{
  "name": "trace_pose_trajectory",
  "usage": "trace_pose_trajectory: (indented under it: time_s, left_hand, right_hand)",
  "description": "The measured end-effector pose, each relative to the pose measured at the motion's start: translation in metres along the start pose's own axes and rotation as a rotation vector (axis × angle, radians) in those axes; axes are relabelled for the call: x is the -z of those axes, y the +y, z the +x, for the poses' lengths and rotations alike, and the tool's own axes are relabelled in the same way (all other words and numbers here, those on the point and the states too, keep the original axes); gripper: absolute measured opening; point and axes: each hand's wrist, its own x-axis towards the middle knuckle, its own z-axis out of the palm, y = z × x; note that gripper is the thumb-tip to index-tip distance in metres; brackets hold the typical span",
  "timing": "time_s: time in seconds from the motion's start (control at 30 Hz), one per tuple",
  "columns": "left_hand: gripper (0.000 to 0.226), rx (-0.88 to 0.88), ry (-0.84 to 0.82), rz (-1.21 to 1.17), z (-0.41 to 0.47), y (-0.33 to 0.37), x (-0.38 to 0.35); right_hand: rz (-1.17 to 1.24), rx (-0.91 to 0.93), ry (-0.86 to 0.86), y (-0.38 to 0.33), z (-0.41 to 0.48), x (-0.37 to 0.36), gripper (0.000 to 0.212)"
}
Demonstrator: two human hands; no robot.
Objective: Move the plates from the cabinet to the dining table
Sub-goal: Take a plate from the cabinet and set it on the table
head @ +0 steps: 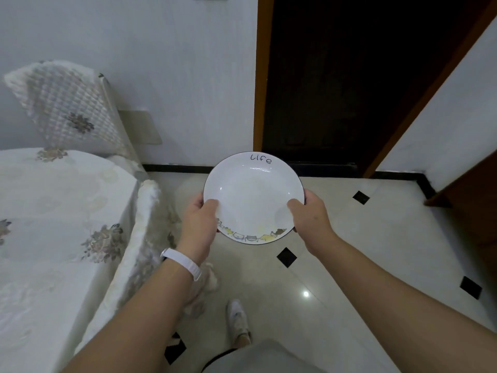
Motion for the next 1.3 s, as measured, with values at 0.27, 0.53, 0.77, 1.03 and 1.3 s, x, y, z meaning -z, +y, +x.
trace_pose_trajectory:
  time_s: [0.27,0.53,0.77,1.03,1.3]
  left_hand:
    - [0.027,0.025,0.022,0.024,0.12,0.032,0.013]
    - [0.018,0.0,0.084,0.009,0.185,0.047,0.022]
    - [0.022,0.007,0.167,0.027,0.256,0.055,0.013]
    - [0.032,0.034,0.353,-0.021,0.355,0.089,-0.015]
    - [0.032,0.038,0.581,-0.1,0.402,0.12,-0.01]
  right_hand:
    - [0.006,0.03,0.004,-0.06,0.09,-0.062,0.022]
    - [-0.014,0.048,-0.042,-0.093,0.157,-0.107,0.021]
    - [-0.031,0.032,-0.146,-0.103,0.247,-0.144,0.019]
    - [-0.059,0.072,-0.341,-0.145,0.389,-0.196,0.017]
    - [-0.108,0.141,-0.606,-0.196,0.459,-0.259,0.019]
